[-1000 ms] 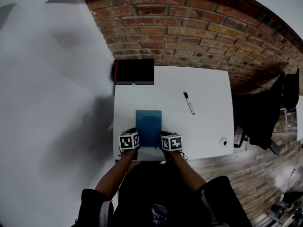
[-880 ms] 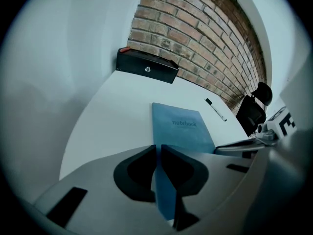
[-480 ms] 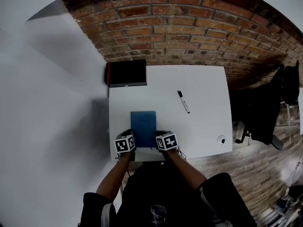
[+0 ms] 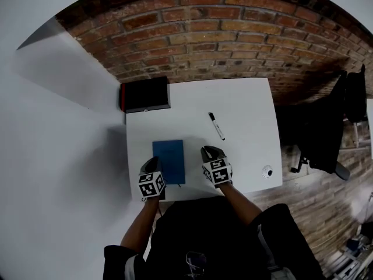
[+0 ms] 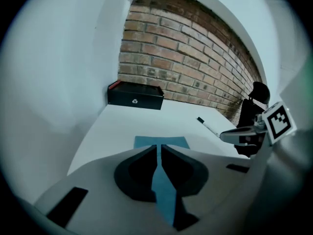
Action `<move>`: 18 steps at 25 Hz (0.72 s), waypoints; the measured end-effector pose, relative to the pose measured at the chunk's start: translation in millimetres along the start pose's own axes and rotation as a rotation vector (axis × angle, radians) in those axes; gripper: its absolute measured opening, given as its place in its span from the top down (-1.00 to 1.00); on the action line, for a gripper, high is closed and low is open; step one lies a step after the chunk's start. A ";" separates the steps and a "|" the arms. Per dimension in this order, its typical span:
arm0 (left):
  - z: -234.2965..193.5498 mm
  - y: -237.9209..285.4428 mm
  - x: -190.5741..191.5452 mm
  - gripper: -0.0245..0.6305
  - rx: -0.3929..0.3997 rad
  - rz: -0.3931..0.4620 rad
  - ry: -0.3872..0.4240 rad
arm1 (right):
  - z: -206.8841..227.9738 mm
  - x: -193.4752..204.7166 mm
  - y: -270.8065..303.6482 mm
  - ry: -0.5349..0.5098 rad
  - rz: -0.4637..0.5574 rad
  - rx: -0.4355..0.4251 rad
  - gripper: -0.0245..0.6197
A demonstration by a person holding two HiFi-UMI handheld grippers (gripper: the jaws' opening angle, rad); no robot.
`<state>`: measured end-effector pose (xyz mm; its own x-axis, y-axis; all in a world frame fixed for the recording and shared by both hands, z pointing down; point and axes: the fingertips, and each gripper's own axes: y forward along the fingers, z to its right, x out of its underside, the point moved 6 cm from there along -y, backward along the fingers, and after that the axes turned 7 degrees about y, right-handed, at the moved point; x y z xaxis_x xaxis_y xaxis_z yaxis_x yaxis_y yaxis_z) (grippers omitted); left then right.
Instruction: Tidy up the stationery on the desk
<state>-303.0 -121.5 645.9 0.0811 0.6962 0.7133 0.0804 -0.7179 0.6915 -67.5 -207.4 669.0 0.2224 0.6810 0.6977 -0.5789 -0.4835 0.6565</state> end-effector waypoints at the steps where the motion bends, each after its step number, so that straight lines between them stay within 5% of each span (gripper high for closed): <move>1: 7.2 -0.7 -4.1 0.80 0.011 0.009 0.009 | 10.8 -3.8 -1.7 -0.014 0.008 0.023 0.78; 9: 39.0 -8.8 -27.2 0.81 0.056 0.064 0.015 | 74.2 -28.3 -6.7 -0.120 0.039 0.151 0.73; 18: 31.2 -22.4 -15.7 0.81 0.001 0.056 -0.026 | 91.6 -23.7 17.1 -0.172 -0.097 0.141 0.64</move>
<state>-275.1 -116.3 615.7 0.1110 0.6547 0.7476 0.0758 -0.7557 0.6505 -10.8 -282.1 690.0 0.4086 0.6303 0.6601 -0.4358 -0.5007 0.7479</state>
